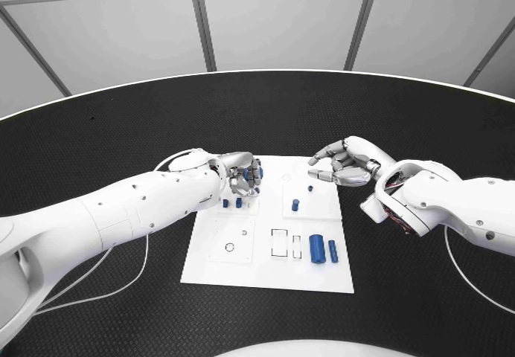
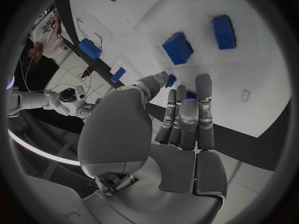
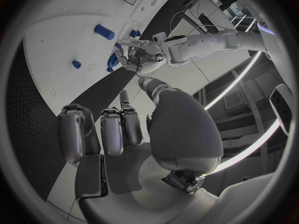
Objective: Assemble the parts on the task board
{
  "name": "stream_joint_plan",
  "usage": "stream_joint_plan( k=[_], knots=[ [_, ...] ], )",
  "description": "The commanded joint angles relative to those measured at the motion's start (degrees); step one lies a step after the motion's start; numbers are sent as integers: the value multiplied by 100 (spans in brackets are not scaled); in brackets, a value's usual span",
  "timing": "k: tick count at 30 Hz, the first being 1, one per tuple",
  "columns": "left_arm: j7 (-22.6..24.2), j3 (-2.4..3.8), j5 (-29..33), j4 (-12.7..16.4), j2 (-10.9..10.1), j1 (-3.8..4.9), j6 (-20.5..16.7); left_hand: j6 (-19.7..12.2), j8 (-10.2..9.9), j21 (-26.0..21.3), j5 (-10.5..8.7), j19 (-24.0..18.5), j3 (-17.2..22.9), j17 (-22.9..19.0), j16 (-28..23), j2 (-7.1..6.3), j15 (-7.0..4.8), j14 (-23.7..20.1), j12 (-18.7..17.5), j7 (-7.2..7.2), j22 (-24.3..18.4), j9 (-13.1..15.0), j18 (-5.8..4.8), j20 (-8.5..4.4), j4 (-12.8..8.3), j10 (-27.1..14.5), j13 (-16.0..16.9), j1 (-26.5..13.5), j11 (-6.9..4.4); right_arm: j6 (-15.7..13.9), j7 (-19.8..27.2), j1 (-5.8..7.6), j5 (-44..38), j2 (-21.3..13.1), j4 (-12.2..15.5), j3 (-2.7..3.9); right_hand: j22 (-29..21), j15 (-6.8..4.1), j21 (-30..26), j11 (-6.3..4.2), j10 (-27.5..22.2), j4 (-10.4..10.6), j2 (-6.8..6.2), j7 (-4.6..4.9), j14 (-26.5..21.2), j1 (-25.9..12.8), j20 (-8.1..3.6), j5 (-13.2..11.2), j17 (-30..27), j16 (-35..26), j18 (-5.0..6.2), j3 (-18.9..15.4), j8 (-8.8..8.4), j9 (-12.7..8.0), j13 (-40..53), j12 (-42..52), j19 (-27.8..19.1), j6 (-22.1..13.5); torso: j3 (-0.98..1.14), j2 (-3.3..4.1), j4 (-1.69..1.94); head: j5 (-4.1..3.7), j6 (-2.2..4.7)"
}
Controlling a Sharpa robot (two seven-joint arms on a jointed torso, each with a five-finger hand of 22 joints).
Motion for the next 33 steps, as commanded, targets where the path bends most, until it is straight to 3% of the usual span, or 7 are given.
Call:
stream_joint_plan(
  k=[1,14,23,28,33],
  knots=[
    [-41,0,0,-30,20,-13,55,61,-29,61,-27,28,66,17,43,83,-20,45,-55,0,26,-17,69,-7,-25,42,-34,30,-2,1,-1,0,0,1,1,0,391,-50,-19,-58,96,-11,28,-4,407,-26,-46,31,631,-27,82,25,40,-9,922,-6,105,-28,3,0,-4,-6,-10],
    [-68,0,-1,-82,88,-67,66,83,-49,95,-32,30,110,40,69,93,-19,58,-83,5,61,-36,65,-10,-44,67,-69,34,-1,2,0,0,0,8,-2,0,391,-50,-19,-58,96,-11,28,-4,407,-26,-46,31,631,-27,82,25,40,-9,922,-6,105,-28,-1,-4,11,-21,-32],
    [-94,1,0,-86,125,-78,104,88,-64,112,-38,30,109,61,87,82,-14,68,-99,11,78,-48,62,-7,-32,77,-88,-7,5,-2,7,0,0,17,-9,0,391,-50,-19,-58,96,-11,28,-4,407,-26,-46,31,631,-27,82,25,40,-9,922,-6,105,-28,6,-6,-8,-17,-39],
    [-121,1,0,-92,143,-80,158,88,-64,112,-38,30,109,61,87,82,-14,68,-99,11,78,-48,62,-7,-32,77,-88,-7,5,-2,8,0,0,21,-13,0,391,-50,-19,-58,96,-11,28,-4,407,-26,-46,31,631,-27,82,25,40,-9,922,-6,105,-28,3,-5,-1,-24,-36],
    [-154,1,0,-111,158,-81,218,154,-70,235,-37,104,193,161,157,184,-24,129,-117,-6,259,-66,36,-10,-38,134,-128,8,-13,1,8,0,0,28,-20,0,391,-50,-19,-58,96,-11,28,-4,407,-26,-46,31,631,-27,82,25,40,-9,922,-6,105,-28,-2,-5,7,-31,-50]
  ],
)
